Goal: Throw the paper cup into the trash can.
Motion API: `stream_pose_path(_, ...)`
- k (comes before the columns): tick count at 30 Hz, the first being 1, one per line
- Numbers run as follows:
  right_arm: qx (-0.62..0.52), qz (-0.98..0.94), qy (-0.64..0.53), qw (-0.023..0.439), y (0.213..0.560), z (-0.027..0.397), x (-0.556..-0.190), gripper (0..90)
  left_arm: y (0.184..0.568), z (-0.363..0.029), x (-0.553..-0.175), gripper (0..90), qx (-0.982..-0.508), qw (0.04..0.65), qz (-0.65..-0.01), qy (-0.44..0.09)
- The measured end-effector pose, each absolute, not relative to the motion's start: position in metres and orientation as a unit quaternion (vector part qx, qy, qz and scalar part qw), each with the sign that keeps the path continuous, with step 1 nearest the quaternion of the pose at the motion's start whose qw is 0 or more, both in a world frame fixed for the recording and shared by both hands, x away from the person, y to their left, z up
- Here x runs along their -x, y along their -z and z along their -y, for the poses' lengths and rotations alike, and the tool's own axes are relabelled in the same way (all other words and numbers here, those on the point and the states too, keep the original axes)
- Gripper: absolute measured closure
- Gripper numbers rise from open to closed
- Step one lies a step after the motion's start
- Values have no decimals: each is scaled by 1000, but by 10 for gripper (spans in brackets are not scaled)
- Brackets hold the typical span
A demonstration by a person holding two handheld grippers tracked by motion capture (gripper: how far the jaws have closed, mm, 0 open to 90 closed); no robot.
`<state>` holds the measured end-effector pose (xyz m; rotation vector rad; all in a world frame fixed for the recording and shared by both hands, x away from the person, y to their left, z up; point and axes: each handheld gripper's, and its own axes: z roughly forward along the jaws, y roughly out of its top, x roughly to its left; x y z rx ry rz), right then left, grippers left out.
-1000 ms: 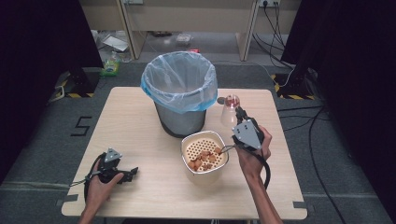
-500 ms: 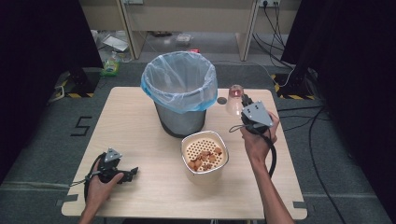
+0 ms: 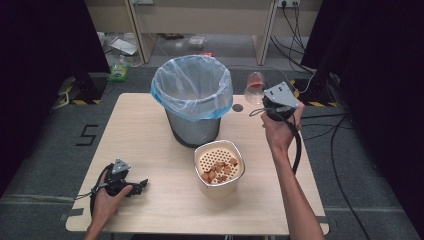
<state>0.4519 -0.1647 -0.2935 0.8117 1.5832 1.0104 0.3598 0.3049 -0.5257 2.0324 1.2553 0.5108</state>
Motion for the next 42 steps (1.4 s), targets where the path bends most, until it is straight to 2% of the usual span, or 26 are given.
stream_pose_path(10, -324, -663, -422, 528, 264, 146, -468, 868, 526, -305, -360, 0, -782, 342, -482, -197)
stream_pose_path(17, -306, -672, -431, 518, 245, 117, -479, 868, 526, -305, -360, 0, -782, 342, -482, -197)
stream_pose_path(32, -270, -731, -428, 459, 253, 34, -504, 855, 526, -305, -360, 0, -782, 342, -482, -198)
stream_pose_path(36, -282, -742, -423, 438, 259, 22, -511, 770, 526, -305, -360, 0, -782, 342, -482, -198)
stream_pose_path(38, -287, -745, -430, 423, 261, 20, -514, 700, 526, -305, -360, 0, -782, 342, -482, -197)
stream_pose_path(42, -282, -748, -423, 427, 260, 20, -513, 633, 526, -305, -360, 0, -783, 342, -482, -197)
